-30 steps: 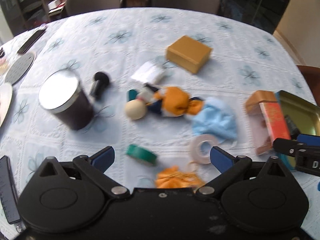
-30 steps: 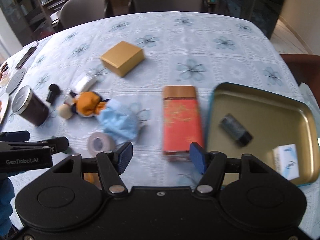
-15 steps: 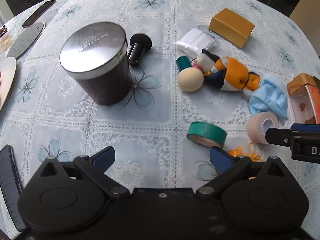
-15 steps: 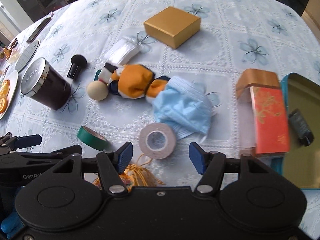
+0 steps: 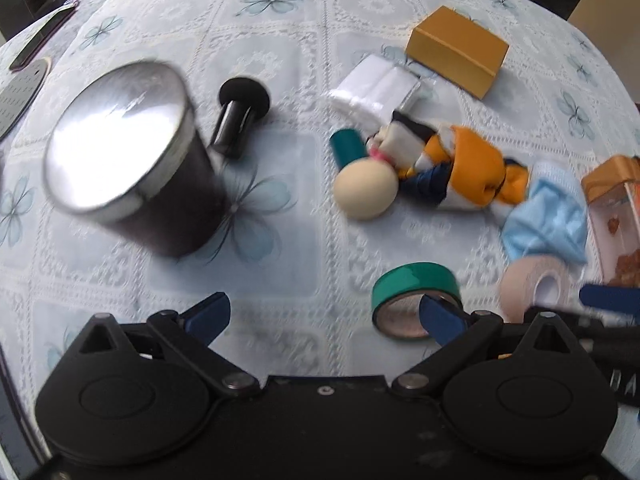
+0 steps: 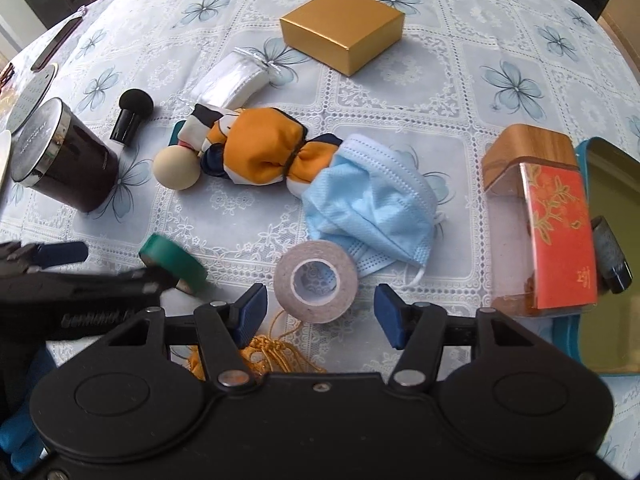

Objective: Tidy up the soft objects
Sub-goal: 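Grasp the orange embroidered pouch with the right gripper while the left grasps the green tape roll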

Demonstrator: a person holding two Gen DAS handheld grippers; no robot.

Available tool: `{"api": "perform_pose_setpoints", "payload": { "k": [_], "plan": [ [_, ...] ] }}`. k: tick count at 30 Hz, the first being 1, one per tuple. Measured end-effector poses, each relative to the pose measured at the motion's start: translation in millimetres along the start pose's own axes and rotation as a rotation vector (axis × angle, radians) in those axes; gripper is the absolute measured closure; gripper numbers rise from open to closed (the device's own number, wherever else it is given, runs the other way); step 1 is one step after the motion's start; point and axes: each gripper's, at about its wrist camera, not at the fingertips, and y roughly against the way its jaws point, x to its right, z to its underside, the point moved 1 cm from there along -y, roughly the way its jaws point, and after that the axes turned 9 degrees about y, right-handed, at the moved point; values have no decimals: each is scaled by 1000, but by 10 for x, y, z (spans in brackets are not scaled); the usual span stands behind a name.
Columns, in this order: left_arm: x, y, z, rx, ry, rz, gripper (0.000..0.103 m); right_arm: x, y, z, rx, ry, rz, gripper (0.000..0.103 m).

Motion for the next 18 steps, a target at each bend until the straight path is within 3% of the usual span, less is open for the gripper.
{"api": "perform_pose_setpoints", "payload": {
  "k": [6, 11, 18],
  "plan": [
    [55, 36, -161, 22, -3, 31, 2, 1, 98, 93, 3, -1, -26, 47],
    [-67, 32, -103, -4, 16, 31, 2, -66, 118, 166, 7, 22, -48, 47],
    [-253, 97, 7, -8, 28, 19, 2, -251, 79, 301, -54, 82, -144, 47]
  ]
}}
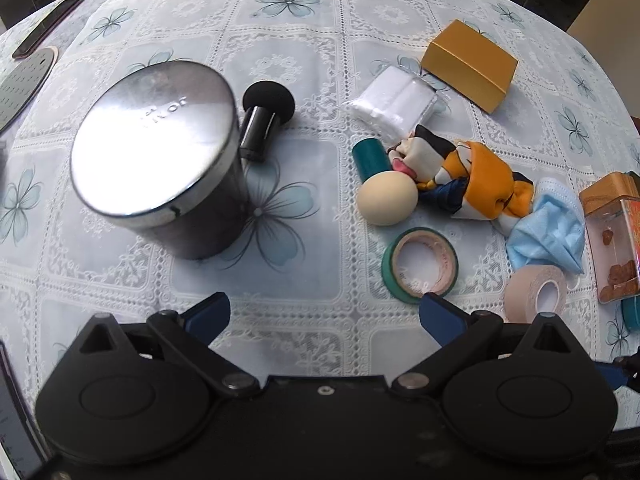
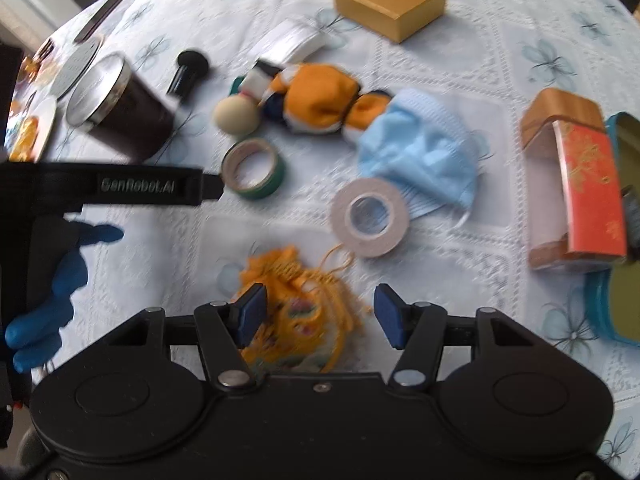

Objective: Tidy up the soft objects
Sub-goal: 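Grasp the orange embroidered pouch with the right gripper while the left grasps the green tape roll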

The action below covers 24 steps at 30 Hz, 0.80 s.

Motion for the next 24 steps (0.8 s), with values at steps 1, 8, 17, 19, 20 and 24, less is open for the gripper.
{"api": "perform_pose_setpoints", "payload": {
  "k": [1, 8, 17, 19, 20, 24],
  "plan": [
    [-14, 6, 11, 1, -2, -3, 2, -28, -17, 15, -1, 5, -5, 46],
    [-26, 36, 64, 0, -23, 3, 2, -105, -209, 23, -39, -65, -134, 44],
    [200, 29, 45, 14, -97, 19, 2, -298, -202, 128, -28, 6, -111, 53],
    [289, -1, 22, 10, -115, 28, 2, -277, -129, 161, -10, 6, -86, 53],
    [331, -18, 10, 10, -120, 30, 2, -243, -96, 156, -3, 0, -73, 53],
    [490, -161, -66, -11, -117, 20, 2, -124, -4, 231, 14, -52, -42, 53]
  ]
}}
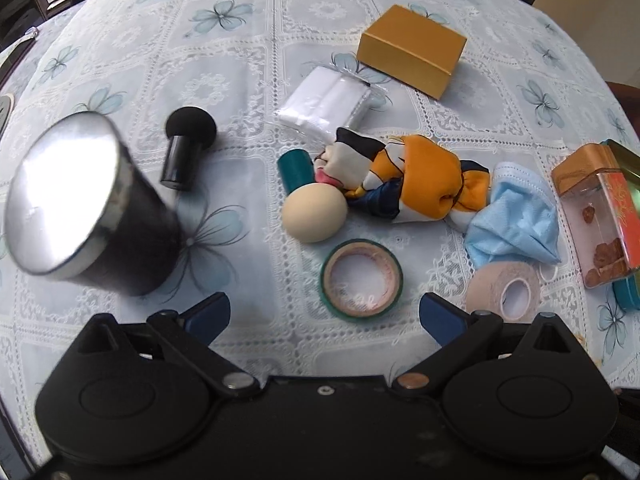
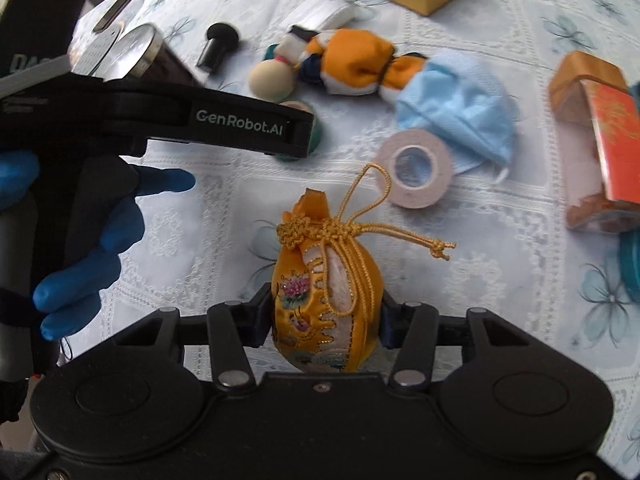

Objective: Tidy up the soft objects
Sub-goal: 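Grasp the orange embroidered pouch with the right gripper while the left grasps the green tape roll, then carry the pouch into the tray with the right gripper while the left drops the tape there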

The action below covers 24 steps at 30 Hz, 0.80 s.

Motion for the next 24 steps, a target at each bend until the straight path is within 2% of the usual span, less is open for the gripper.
{"api": "perform_pose_setpoints", "payload": {
  "k": [5, 7, 11, 14, 20, 24],
  "plan": [
    [81, -201, -88, -48, 36, 3, 5, 161, 96, 58, 24, -53, 30, 53],
    [126, -208, -93, -30, 27, -10, 8, 191, 132, 85, 32, -68, 36, 53],
    [175, -193, -88, -15, 11, -46, 21, 250, 189, 98, 48, -87, 36, 53],
    [117, -166, -99, -19, 38, -36, 30, 282, 262, 134, 61, -85, 36, 53],
    [31, -77, -56, -26, 79, -29, 56, 314, 310, 166, 86, -94, 33, 53],
    [-18, -16, 29, -47, 108, -6, 58, 381, 361, 203, 98, -102, 32, 53]
  ]
}}
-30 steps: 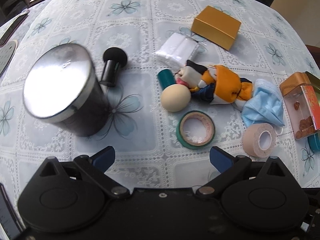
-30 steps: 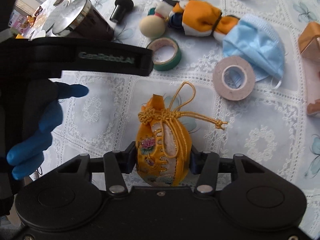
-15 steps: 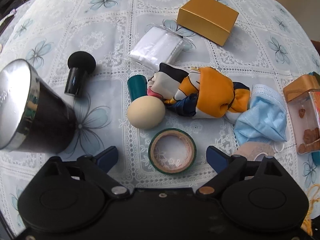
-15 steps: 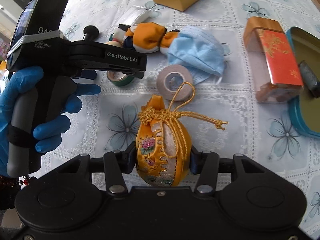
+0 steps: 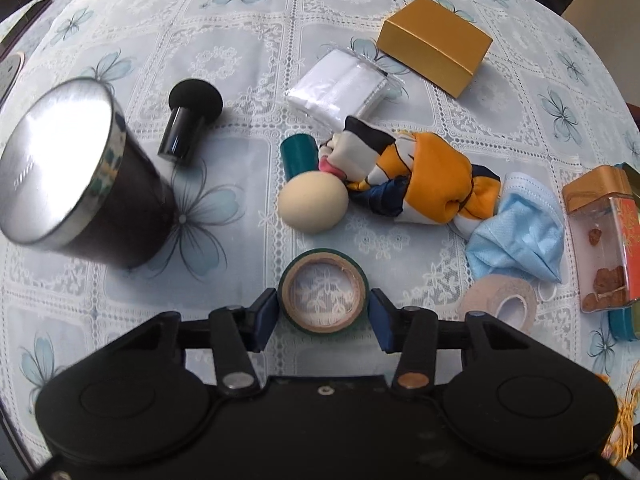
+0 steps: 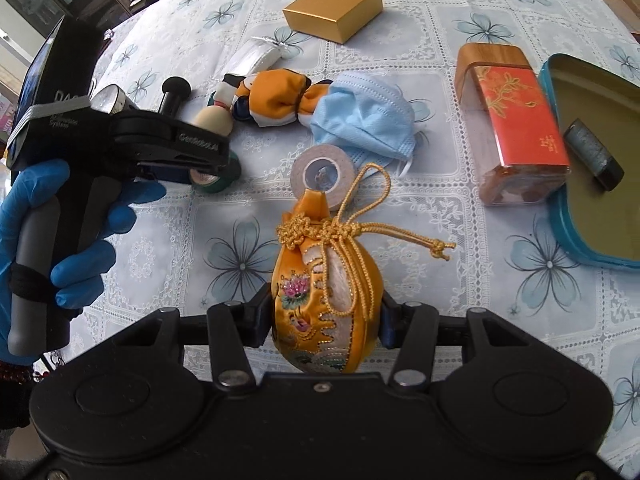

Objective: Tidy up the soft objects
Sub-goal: 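Carry the pouch into the tray with the right gripper while the left drops the tape there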

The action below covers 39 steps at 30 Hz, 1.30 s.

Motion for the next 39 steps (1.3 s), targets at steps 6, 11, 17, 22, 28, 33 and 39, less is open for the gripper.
{"api": "perform_pose_setpoints", "payload": {
  "k": [6, 11, 17, 22, 28, 33, 39],
  "plan": [
    [-8, 186, 228, -1, 14, -12, 58, 196, 107, 68, 11, -11, -8, 53],
    [184, 413, 436, 10, -8, -28, 58, 465, 203, 151, 1, -26, -2, 53],
    [745, 607, 646, 5, -69, 4, 58, 984, 389, 308, -15, -76, 44, 53],
    [1460, 736, 782, 16, -162, 75, 58, 1565, 620, 388, 1, -147, 111, 53],
    [2371, 777, 864, 36, -262, 147, 58, 2272, 891, 349, 64, -256, 193, 53],
    [2978, 699, 899, 48, -308, 163, 59, 2725, 1031, 217, 118, -292, 232, 53],
    [3430, 541, 877, 52, -336, 136, 59, 3012, 1117, 33, 173, -277, 279, 53]
  ]
}}
